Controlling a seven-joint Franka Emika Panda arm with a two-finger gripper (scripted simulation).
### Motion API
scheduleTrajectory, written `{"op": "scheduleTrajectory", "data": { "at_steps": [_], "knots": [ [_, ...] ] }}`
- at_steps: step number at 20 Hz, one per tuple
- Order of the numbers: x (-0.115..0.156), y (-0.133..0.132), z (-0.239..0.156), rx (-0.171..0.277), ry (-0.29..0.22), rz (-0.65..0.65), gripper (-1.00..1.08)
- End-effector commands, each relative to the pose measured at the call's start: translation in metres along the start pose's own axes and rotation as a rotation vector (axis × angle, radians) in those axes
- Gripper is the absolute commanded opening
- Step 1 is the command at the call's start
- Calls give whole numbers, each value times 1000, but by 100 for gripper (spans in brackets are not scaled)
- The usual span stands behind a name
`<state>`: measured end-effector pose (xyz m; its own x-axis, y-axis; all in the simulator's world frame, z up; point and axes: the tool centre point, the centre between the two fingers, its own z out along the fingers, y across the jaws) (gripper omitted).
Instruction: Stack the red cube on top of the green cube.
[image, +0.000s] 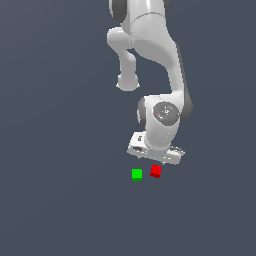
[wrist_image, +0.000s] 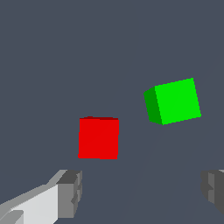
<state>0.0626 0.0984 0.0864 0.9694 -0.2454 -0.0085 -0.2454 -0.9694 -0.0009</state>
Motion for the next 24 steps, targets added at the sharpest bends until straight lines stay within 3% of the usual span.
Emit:
{"op": "scheduleTrajectory", "data": {
  "at_steps": [1, 10, 18, 24],
  "knots": [
    [6, -12, 6, 0, 4, 16, 100],
    [17, -32, 16, -1, 8, 41, 100],
    [18, -33, 20, -1, 8, 41, 100],
    [18, -33, 48, -1, 8, 42, 100]
  ]
}}
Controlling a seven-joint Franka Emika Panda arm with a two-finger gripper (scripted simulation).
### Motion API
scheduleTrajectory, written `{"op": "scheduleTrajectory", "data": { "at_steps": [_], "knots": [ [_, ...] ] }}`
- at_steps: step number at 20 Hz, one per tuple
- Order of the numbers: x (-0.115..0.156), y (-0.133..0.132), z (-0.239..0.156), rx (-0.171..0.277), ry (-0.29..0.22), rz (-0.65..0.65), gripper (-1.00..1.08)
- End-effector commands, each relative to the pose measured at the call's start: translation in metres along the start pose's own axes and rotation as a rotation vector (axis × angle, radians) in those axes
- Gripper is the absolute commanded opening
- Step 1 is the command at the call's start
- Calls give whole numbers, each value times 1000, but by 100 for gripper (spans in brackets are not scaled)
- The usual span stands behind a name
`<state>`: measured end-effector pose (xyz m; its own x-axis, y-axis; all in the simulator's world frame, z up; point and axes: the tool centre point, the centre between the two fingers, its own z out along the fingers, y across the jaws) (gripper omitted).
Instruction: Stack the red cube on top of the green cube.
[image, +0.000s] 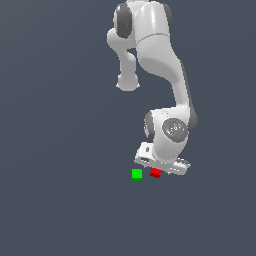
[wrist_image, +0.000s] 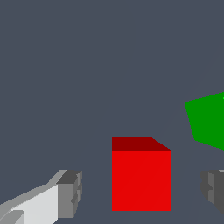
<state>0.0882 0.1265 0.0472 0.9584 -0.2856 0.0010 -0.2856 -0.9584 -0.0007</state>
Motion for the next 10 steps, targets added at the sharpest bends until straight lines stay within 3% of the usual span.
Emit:
{"op": "scheduleTrajectory", "data": {
  "at_steps": [1, 9, 10],
  "knots": [
    [-1, 0, 15, -1, -1, 0, 100],
    [1, 0, 27, -1, -1, 1, 100],
    [1, 0, 27, -1, -1, 1, -100]
  ]
}}
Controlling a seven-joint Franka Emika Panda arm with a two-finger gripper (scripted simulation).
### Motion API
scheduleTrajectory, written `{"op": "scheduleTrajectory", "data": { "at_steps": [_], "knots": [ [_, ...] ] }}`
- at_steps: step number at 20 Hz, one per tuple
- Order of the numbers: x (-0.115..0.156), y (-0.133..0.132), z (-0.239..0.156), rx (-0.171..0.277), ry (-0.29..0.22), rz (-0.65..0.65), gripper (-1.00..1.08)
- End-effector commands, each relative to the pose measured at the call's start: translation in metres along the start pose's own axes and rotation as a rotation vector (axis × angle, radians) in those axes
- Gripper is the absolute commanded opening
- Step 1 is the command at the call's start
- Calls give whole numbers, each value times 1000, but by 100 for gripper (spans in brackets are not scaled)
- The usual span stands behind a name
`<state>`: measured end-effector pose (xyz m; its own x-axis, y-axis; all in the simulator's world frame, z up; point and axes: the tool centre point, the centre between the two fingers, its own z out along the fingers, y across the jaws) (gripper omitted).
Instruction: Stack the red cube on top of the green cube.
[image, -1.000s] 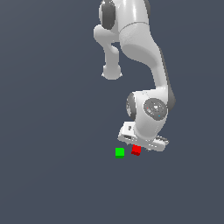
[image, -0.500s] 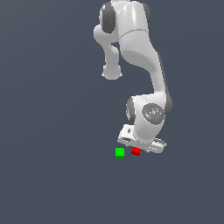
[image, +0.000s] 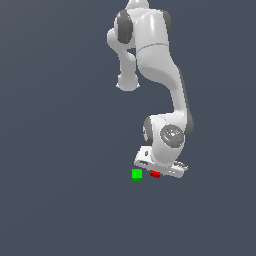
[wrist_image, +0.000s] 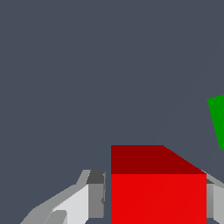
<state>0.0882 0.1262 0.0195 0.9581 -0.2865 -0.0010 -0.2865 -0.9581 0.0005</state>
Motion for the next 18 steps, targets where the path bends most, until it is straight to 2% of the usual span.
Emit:
{"op": "scheduleTrajectory", "data": {
  "at_steps": [1, 12, 18],
  "knots": [
    [1, 0, 0, 1, 1, 0, -100],
    [0, 0, -1, 0, 0, 0, -100],
    [0, 0, -19, 0, 0, 0, -100]
  ]
}}
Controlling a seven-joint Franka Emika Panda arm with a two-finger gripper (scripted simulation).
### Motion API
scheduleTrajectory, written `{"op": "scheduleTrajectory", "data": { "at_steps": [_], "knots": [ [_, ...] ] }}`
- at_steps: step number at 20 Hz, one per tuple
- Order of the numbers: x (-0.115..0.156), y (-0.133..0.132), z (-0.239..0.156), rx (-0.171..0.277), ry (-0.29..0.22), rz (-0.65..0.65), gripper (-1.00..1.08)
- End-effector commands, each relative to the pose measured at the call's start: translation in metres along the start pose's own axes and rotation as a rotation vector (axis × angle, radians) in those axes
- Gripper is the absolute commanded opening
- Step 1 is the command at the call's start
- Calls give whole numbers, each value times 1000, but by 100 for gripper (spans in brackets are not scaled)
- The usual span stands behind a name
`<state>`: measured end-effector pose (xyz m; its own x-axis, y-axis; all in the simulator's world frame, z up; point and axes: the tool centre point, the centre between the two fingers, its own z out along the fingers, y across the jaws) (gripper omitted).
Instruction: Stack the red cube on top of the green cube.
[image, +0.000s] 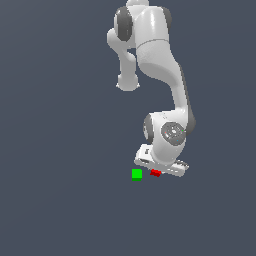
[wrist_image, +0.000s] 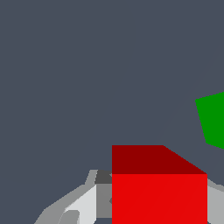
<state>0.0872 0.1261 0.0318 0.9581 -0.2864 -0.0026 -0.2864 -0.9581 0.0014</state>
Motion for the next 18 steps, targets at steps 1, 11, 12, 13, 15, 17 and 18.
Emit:
{"op": "scheduleTrajectory", "data": {
  "at_steps": [1, 11, 12, 13, 15, 17, 18],
  "knots": [
    [0, 0, -13, 1, 2, 0, -100],
    [0, 0, -77, 1, 3, 0, -100],
    [0, 0, -81, 1, 3, 0, -100],
    [0, 0, -84, 1, 3, 0, -100],
    [0, 0, -87, 1, 3, 0, -100],
    [1, 0, -88, 1, 3, 0, -100],
    [1, -1, -88, 1, 3, 0, -100]
  ]
}}
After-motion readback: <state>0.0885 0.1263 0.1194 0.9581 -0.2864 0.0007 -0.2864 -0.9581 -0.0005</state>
